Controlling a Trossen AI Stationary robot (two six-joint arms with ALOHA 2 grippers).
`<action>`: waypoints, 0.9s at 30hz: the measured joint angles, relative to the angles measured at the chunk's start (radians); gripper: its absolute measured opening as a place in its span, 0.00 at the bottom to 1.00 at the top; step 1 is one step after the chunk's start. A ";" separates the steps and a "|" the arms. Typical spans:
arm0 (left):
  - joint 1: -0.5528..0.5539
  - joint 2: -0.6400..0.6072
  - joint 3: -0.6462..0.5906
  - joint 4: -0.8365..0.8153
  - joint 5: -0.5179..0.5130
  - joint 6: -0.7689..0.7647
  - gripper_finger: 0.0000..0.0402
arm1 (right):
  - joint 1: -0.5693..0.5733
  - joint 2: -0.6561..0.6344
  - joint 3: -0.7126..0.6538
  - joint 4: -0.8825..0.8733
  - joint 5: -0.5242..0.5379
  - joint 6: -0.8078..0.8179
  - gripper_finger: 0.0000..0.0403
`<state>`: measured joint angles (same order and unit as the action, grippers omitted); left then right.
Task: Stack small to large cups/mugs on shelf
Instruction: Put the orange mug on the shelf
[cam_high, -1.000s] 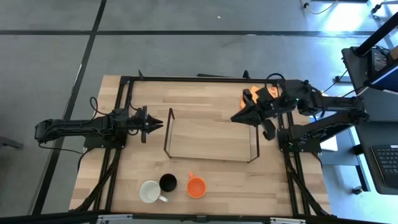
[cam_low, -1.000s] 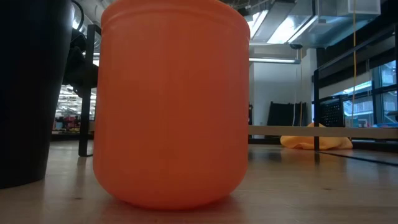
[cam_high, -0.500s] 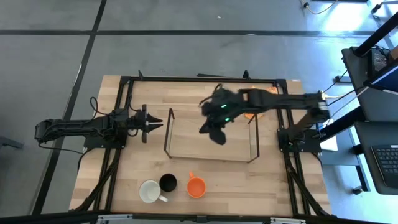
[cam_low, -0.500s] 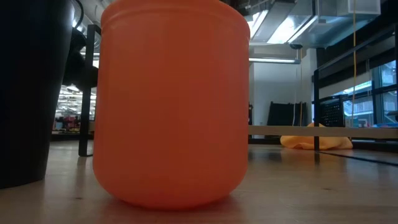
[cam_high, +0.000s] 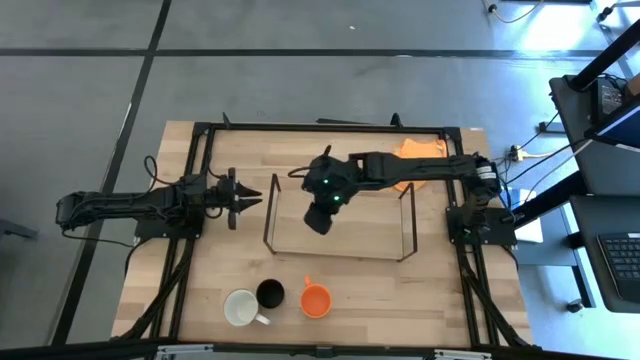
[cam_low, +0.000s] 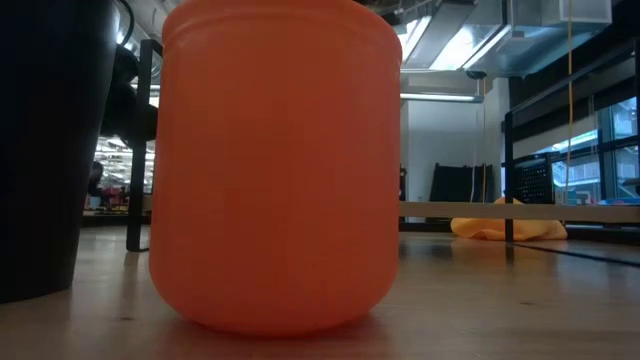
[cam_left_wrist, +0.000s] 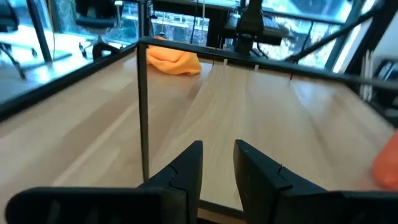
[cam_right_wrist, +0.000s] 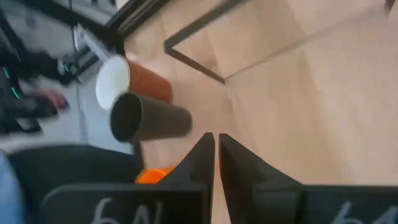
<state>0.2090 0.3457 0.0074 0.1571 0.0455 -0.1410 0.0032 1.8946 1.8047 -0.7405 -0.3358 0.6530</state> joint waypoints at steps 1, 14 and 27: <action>0.000 0.000 0.000 0.005 0.000 -0.036 0.21 | 0.000 0.006 0.000 0.020 -0.004 0.048 0.06; 0.000 0.000 0.000 0.051 -0.002 -0.531 0.21 | -0.006 0.058 -0.001 0.321 -0.262 -0.011 0.06; 0.000 0.000 0.000 0.135 -0.003 -0.850 0.21 | -0.003 0.060 0.011 0.603 -0.640 0.145 0.06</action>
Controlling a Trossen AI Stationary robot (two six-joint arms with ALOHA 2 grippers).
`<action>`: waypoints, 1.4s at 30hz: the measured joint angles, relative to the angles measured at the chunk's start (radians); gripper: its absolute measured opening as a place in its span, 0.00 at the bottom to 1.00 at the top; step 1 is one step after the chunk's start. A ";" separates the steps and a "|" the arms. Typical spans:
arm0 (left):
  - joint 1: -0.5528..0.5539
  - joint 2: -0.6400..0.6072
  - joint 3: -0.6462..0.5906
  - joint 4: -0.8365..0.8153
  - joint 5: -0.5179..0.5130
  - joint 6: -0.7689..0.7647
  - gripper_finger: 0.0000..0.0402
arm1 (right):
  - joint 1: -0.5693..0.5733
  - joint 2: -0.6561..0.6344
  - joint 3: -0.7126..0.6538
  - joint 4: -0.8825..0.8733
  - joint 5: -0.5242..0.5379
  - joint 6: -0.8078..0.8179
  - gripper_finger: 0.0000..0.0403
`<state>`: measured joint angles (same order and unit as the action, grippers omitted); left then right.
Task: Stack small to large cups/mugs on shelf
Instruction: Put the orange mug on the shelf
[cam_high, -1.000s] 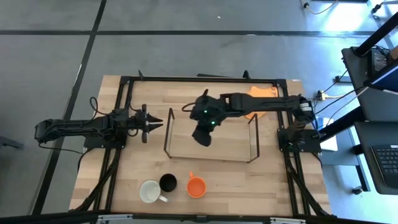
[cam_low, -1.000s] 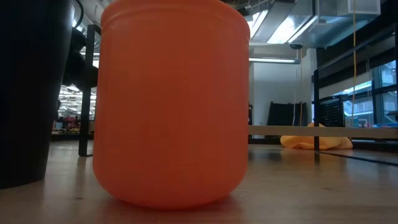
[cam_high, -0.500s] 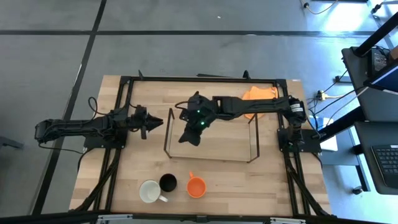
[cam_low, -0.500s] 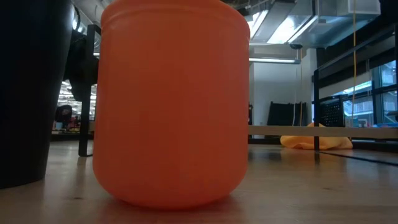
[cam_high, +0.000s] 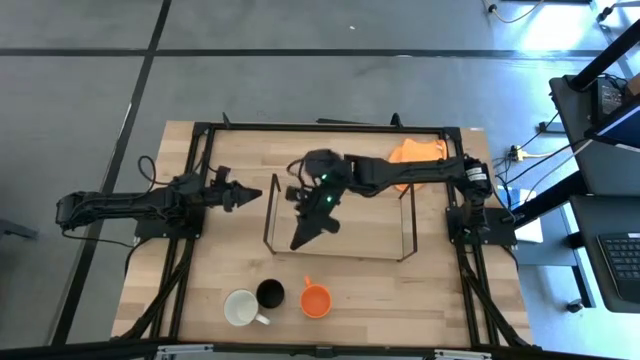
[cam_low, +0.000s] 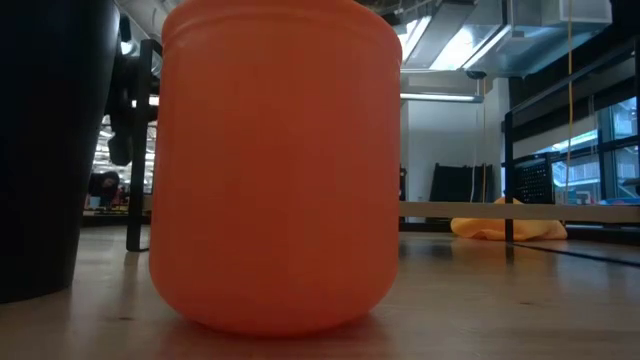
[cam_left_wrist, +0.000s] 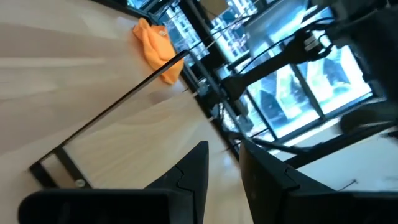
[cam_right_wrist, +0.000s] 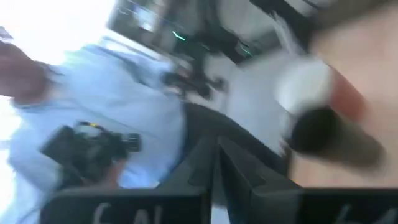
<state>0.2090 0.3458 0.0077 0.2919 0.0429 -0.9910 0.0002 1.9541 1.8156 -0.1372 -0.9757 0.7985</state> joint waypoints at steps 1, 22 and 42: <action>0.000 0.000 0.000 0.009 0.000 -0.001 0.21 | -0.007 0.000 0.011 0.090 -0.010 0.049 0.06; 0.000 0.000 0.000 0.093 0.000 -0.028 0.21 | -0.031 -0.003 0.492 0.286 0.448 -0.389 0.06; -0.002 0.000 0.000 0.081 0.000 0.018 0.21 | 0.088 -0.078 0.534 -1.162 1.065 -0.427 0.06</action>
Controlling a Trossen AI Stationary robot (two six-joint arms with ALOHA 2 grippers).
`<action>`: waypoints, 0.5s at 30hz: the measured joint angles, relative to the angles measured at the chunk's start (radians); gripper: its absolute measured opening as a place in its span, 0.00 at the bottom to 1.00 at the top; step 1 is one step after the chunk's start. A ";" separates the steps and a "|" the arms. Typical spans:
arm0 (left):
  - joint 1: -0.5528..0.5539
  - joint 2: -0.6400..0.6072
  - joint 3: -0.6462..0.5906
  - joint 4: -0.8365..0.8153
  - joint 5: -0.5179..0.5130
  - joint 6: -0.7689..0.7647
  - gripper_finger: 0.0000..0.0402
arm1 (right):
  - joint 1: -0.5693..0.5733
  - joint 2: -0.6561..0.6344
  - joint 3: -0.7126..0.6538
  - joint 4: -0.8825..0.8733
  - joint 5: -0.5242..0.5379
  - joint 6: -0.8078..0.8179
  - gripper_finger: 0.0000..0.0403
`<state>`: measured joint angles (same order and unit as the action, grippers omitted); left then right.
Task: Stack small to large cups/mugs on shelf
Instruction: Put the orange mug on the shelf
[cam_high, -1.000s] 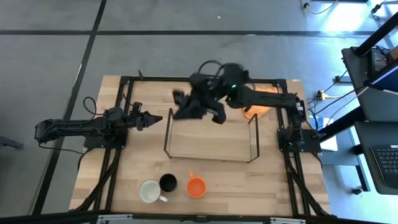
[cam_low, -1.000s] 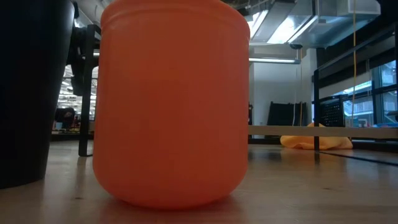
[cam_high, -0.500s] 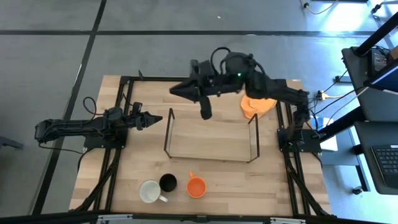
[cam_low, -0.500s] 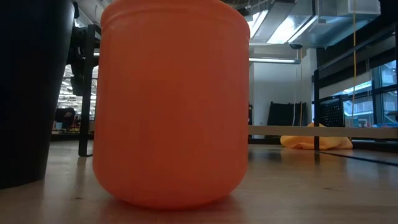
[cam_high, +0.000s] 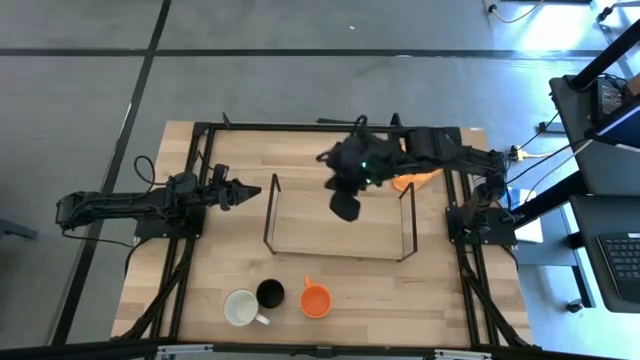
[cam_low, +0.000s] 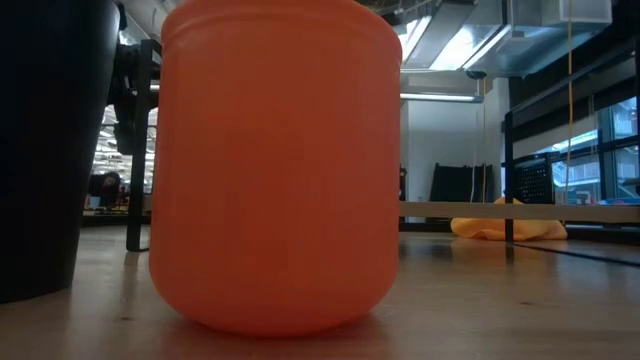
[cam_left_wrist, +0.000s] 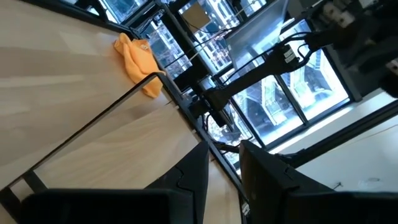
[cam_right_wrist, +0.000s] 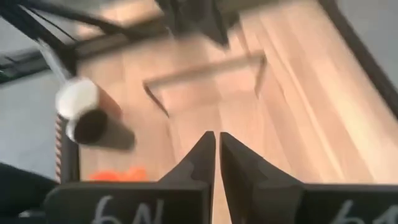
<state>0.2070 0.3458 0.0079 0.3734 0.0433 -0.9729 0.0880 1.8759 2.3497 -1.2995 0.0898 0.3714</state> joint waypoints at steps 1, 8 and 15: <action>0.000 0.000 0.000 0.000 0.000 0.010 0.21 | 0.013 0.000 0.000 -0.029 0.000 0.026 0.06; 0.000 0.000 0.000 -0.002 0.000 0.040 0.21 | 0.106 0.026 0.000 -0.072 -0.004 0.203 0.13; 0.000 0.000 0.000 -0.042 0.031 0.042 0.21 | 0.180 0.078 -0.001 -0.104 -0.004 0.312 0.35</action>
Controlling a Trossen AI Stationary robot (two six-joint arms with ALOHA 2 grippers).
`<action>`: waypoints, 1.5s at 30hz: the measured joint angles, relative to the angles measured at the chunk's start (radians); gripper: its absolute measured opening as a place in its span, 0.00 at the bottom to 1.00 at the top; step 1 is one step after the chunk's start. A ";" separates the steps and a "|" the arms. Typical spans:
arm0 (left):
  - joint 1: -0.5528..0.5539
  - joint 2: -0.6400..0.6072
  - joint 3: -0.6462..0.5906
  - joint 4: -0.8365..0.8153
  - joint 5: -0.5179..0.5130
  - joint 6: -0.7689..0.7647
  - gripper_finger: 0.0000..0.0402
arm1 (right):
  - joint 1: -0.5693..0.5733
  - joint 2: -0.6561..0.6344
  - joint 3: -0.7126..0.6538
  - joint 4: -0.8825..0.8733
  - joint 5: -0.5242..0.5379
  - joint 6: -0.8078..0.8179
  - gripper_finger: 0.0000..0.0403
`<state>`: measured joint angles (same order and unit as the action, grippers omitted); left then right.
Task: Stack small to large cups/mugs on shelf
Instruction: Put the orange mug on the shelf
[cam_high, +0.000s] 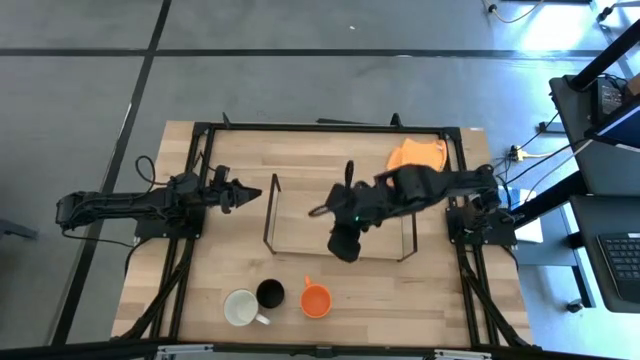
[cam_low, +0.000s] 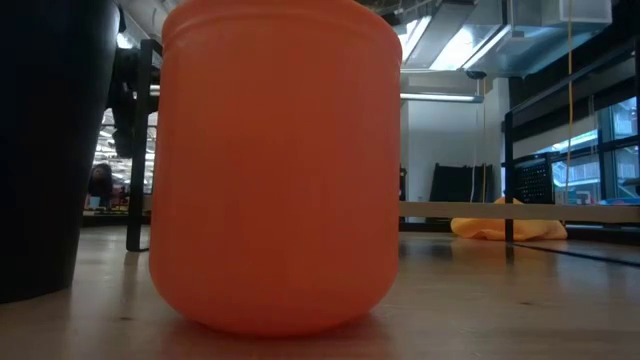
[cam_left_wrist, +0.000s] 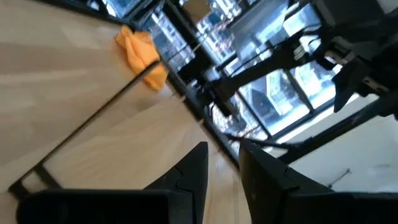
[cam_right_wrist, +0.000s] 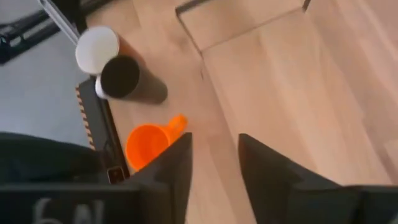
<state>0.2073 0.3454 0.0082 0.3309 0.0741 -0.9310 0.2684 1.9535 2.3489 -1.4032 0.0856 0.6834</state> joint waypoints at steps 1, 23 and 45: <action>0.000 0.000 0.000 -0.016 0.013 0.000 0.21 | 0.011 0.008 0.000 -0.013 0.000 0.015 0.37; 0.000 0.000 0.000 -0.216 0.263 -0.001 0.21 | 0.143 0.281 0.000 -0.027 -0.145 0.463 0.40; 0.000 0.000 0.000 -0.233 0.340 -0.005 0.21 | 0.209 0.411 0.000 0.057 0.036 0.725 0.40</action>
<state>0.2070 0.3455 0.0086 0.0975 0.4141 -0.9360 0.4776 2.3641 2.3493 -1.3460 0.1215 1.4086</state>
